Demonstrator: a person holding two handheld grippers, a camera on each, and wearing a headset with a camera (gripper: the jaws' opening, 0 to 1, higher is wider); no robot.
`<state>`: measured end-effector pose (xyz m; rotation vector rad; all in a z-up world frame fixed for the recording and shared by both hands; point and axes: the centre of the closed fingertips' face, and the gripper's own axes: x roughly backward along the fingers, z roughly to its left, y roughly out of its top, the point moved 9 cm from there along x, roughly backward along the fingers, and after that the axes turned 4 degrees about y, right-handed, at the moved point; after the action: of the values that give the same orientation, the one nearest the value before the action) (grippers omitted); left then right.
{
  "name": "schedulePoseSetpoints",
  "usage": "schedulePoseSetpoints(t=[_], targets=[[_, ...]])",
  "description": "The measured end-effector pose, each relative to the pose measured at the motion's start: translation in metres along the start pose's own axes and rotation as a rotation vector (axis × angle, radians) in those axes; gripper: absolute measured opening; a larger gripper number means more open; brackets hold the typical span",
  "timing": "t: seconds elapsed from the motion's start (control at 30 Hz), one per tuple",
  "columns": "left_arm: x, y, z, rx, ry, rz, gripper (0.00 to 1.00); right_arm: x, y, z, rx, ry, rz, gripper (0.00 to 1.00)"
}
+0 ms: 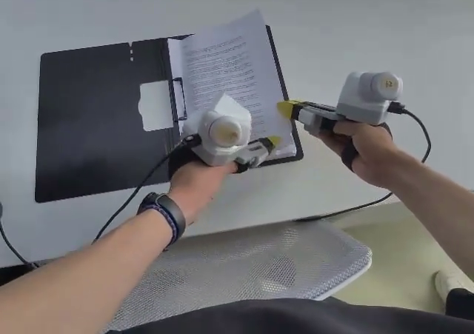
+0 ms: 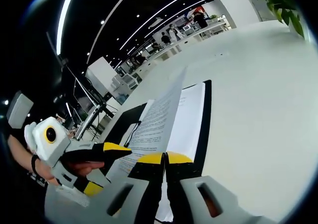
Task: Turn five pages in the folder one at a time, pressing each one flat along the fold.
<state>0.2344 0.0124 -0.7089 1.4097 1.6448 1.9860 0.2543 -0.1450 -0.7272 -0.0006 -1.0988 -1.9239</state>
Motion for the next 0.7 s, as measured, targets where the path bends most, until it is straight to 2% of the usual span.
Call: schedulePoseSetpoints(t=[0.3, 0.5, 0.7], targets=[[0.046, 0.015, 0.03, -0.017, 0.037, -0.045, 0.56, 0.004, 0.006, 0.011, 0.0, 0.017, -0.024, 0.0], [0.079, 0.016, 0.042, -0.004, 0.072, -0.066, 0.61, 0.006, 0.013, 0.022, 0.014, 0.039, -0.044, 0.0], [0.115, 0.012, 0.054, 0.029, 0.115, -0.076, 0.68, 0.007, 0.023, 0.036, 0.022, 0.073, -0.074, 0.0]])
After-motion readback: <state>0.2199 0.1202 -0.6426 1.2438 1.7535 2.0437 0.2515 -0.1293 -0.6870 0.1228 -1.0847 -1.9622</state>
